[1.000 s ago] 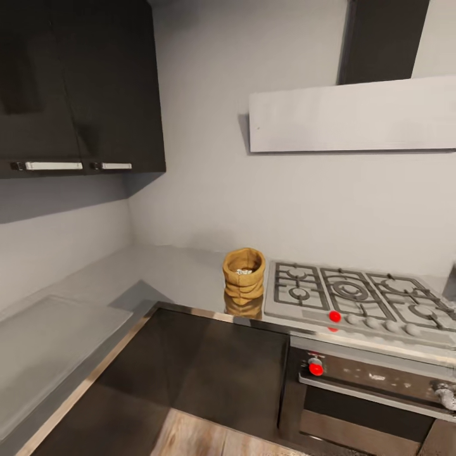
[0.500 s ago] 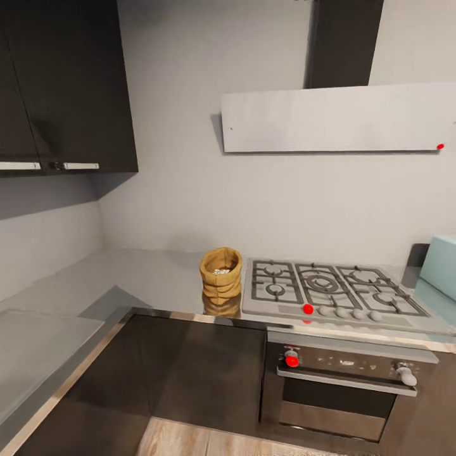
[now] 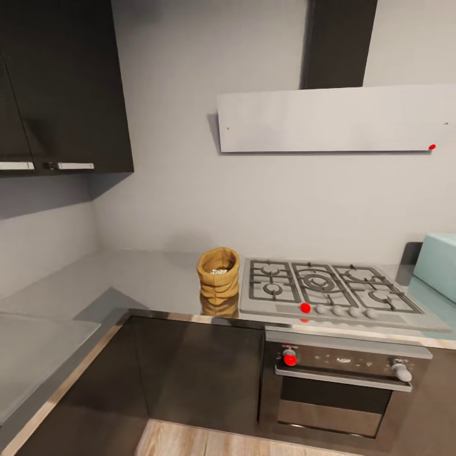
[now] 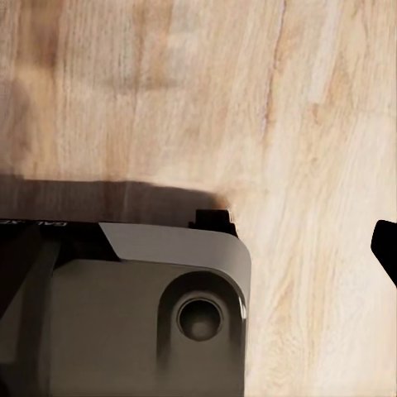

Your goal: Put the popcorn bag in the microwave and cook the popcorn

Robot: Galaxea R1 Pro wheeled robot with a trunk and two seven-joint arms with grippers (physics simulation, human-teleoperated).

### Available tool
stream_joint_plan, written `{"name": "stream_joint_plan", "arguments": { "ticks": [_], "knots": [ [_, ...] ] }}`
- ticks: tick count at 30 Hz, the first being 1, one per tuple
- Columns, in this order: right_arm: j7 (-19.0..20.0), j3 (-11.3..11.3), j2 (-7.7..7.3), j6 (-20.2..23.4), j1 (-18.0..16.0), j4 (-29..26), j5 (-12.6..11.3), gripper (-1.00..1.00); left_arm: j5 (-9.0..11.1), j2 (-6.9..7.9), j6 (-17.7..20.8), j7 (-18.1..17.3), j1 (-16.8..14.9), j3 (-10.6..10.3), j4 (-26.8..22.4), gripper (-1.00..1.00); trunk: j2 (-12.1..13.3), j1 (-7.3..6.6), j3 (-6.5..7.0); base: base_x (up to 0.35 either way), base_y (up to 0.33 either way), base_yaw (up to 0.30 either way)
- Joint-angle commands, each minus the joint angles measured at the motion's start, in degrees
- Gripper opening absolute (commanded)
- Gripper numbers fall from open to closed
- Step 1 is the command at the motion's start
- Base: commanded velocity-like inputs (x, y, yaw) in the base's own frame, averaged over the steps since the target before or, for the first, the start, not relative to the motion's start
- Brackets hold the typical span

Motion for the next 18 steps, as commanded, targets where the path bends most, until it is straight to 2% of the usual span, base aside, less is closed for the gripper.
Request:
{"name": "stream_joint_plan", "arguments": {
  "ticks": [1,18],
  "knots": [
    [0.07,-0.47,-0.04,-0.32,-0.07,0.17,0.37,1.0,0.38,-0.02,-0.11,-0.02,-0.01,0.1,-0.02,1.0,-0.05,0.01,-0.07,0.0,0.164,0.0],
    [0.06,-0.43,-0.04,-0.33,-0.07,0.17,0.37,1.0,0.38,-0.02,-0.11,-0.02,-0.01,0.1,-0.03,1.0,-0.05,0.01,-0.07,0.0,0.168,0.0]
  ]
}}
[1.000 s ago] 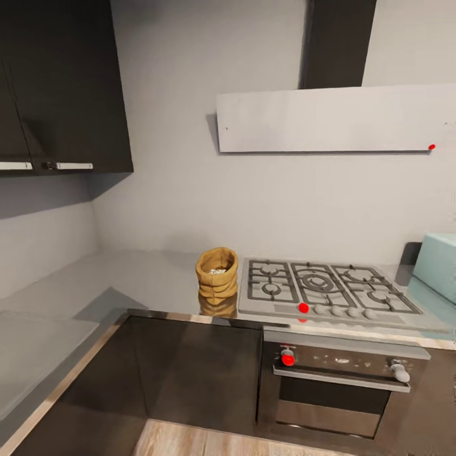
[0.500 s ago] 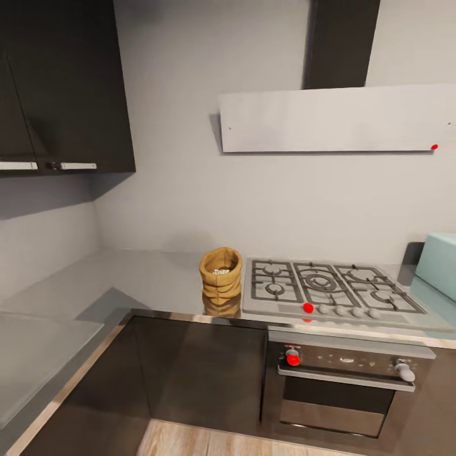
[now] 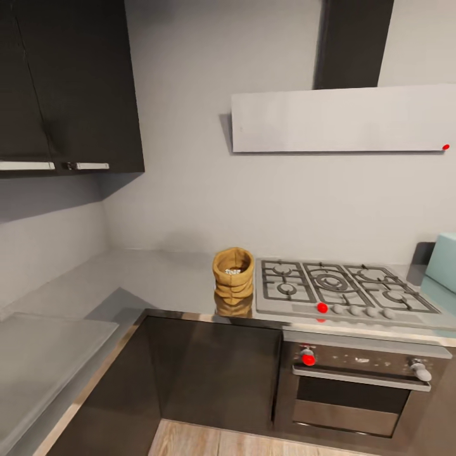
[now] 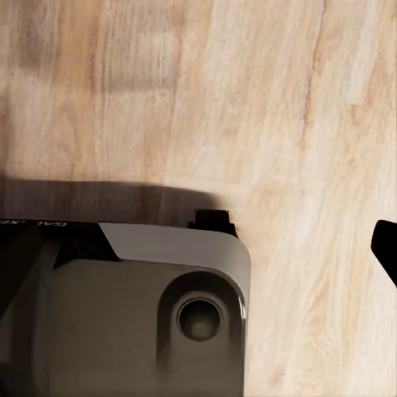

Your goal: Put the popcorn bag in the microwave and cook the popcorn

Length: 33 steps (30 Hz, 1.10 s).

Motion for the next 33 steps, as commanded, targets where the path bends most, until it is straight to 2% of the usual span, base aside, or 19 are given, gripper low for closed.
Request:
{"name": "stream_joint_plan", "arguments": {
  "ticks": [1,17,33],
  "knots": [
    [0.1,-0.5,-0.04,-0.32,-0.07,0.18,0.37,1.0,0.38,-0.02,-0.11,-0.02,-0.01,0.1,-0.02,1.0,-0.05,0.01,-0.07,0.0,0.167,0.0],
    [0.05,-0.5,-0.04,-0.35,-0.07,0.18,0.41,1.0,0.38,-0.02,-0.11,-0.02,-0.01,0.1,-0.1,1.0,-0.05,0.01,-0.07,0.003,0.039,0.0],
    [0.03,-0.45,-0.04,-0.64,-0.07,0.18,0.46,1.0,0.38,-0.02,-0.11,-0.02,-0.01,0.1,-0.01,1.0,-0.05,0.01,-0.07,0.17,0.0,0.0]
  ]
}}
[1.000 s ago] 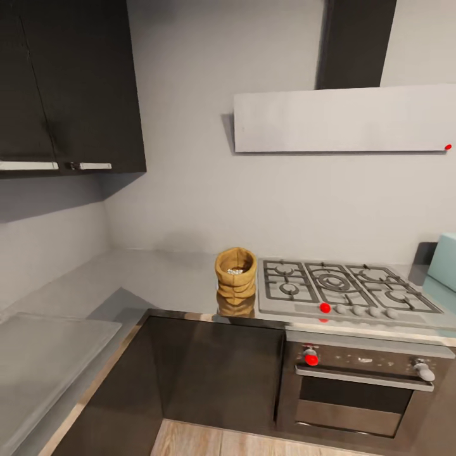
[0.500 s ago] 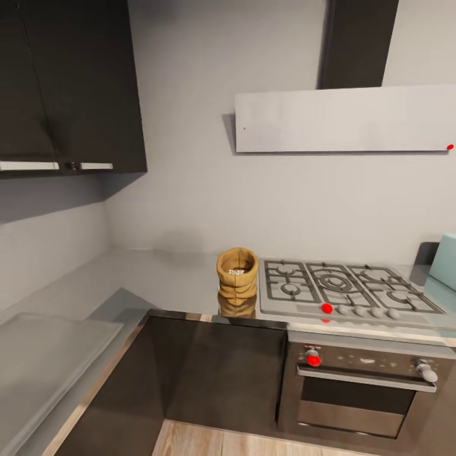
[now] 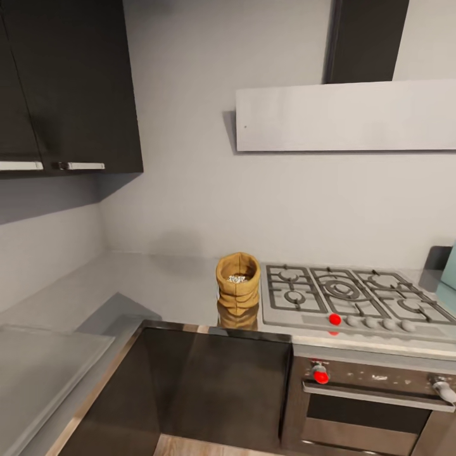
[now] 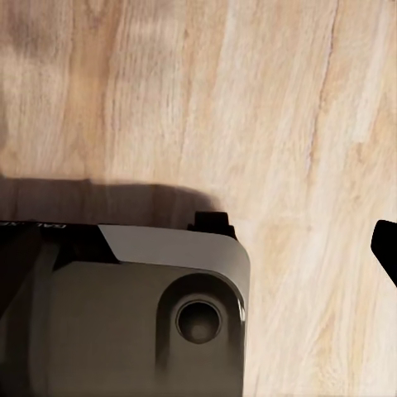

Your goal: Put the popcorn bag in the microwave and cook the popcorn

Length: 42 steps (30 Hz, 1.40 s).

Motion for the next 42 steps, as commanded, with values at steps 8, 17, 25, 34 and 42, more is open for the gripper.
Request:
{"name": "stream_joint_plan", "arguments": {
  "ticks": [8,17,25,34,42],
  "knots": [
    [0.19,-0.53,-0.04,-0.54,-0.07,0.18,0.37,1.0,0.39,-0.02,-0.11,-0.02,-0.01,0.1,-0.02,1.0,-0.05,0.01,-0.06,0.007,0.0,-0.155],
    [0.19,-0.49,-0.12,-0.41,-0.07,0.18,0.37,1.0,0.39,-0.01,-0.11,-0.02,-0.01,0.1,-0.02,1.0,-0.05,0.01,-0.06,0.0,0.0,-0.093],
    [0.2,-0.49,-0.1,-0.23,-0.07,0.18,0.37,1.0,0.39,-0.01,-0.11,-0.02,-0.01,0.1,-0.02,1.0,-0.05,0.01,-0.06,0.0,0.0,-0.001],
    [0.63,-0.45,0.33,0.0,-0.07,0.18,0.46,1.0,0.39,-0.01,-0.11,-0.02,-0.01,0.1,-0.02,1.0,-0.05,0.01,-0.06,0.0,0.0,0.0],
    [0.37,-0.19,-0.12,-0.39,-0.07,-0.27,0.96,1.0,0.48,-0.1,-0.11,0.25,-0.01,0.21,-0.11,1.0,-0.05,0.01,-0.06,0.0,0.0,0.0]
  ]
}}
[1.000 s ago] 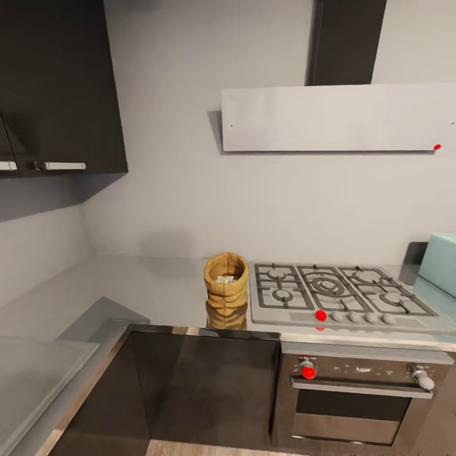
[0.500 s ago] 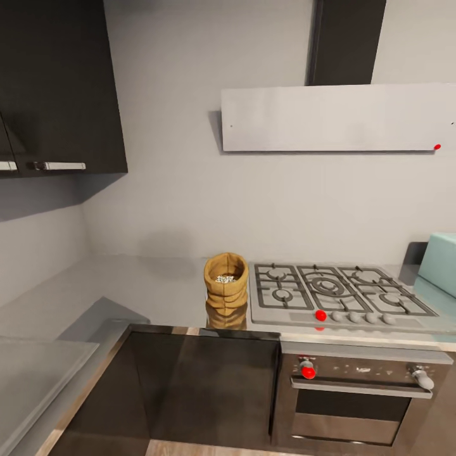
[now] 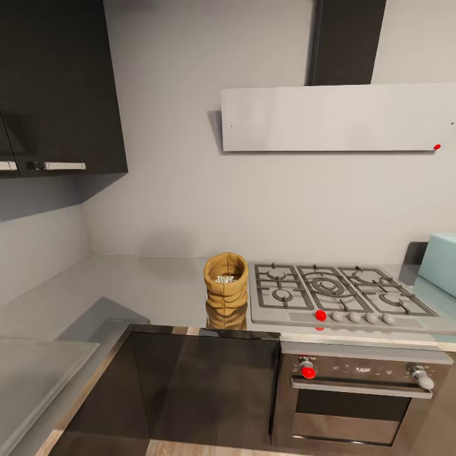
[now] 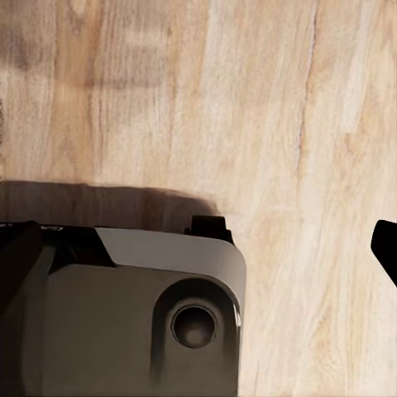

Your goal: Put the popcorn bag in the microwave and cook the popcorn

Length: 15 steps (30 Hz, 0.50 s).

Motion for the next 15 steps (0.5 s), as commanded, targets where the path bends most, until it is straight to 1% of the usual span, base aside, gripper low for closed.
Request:
{"name": "stream_joint_plan", "arguments": {
  "ticks": [1,5,7,9,11,13,14,15],
  "knots": [
    [0.21,-0.5,0.03,-0.28,-0.06,-0.03,0.43,1.0,0.39,-0.02,-0.11,0.02,-0.01,0.1,-0.03,1.0,-0.04,0.0,-0.07,0.0,0.0,0.0],
    [0.64,-0.71,0.1,-0.09,-0.08,-0.58,0.7,1.0,0.39,-0.02,-0.11,0.0,-0.01,0.1,-0.03,1.0,-0.04,0.0,-0.07,0.0,0.0,0.0],
    [0.63,-0.74,0.76,0.04,-0.06,-3.2,1.57,1.0,0.39,-0.02,-0.11,0.0,-0.01,0.09,0.03,1.0,-0.04,0.0,-0.07,0.0,0.0,0.0],
    [0.58,-0.77,2.88,0.59,-0.06,-9.24,4.76,1.0,0.39,-0.02,-0.11,0.0,-0.01,0.09,0.05,1.0,-0.04,0.0,-0.07,0.0,0.0,0.0],
    [0.62,-0.83,4.8,2.38,-0.06,-14.47,8.14,1.0,0.39,-0.02,-0.11,0.0,-0.01,0.09,0.06,1.0,-0.04,0.0,-0.07,0.0,0.0,0.0],
    [0.73,-0.82,5.65,3.7,-0.06,-17.13,9.48,1.0,0.39,-0.02,-0.11,0.0,-0.01,0.09,0.05,1.0,-0.04,0.0,-0.07,0.0,0.0,0.0],
    [0.9,-0.79,6.73,4.44,-0.09,-21.3,10.18,1.0,0.39,-0.02,-0.11,0.0,-0.01,0.09,-0.01,1.0,-0.04,0.0,-0.07,0.0,0.0,0.0],
    [0.93,-0.78,7.37,4.58,-0.07,-23.14,10.3,1.0,0.39,-0.02,-0.11,0.0,-0.01,0.09,-0.02,1.0,-0.04,0.0,-0.07,0.0,0.0,0.0]
  ]
}}
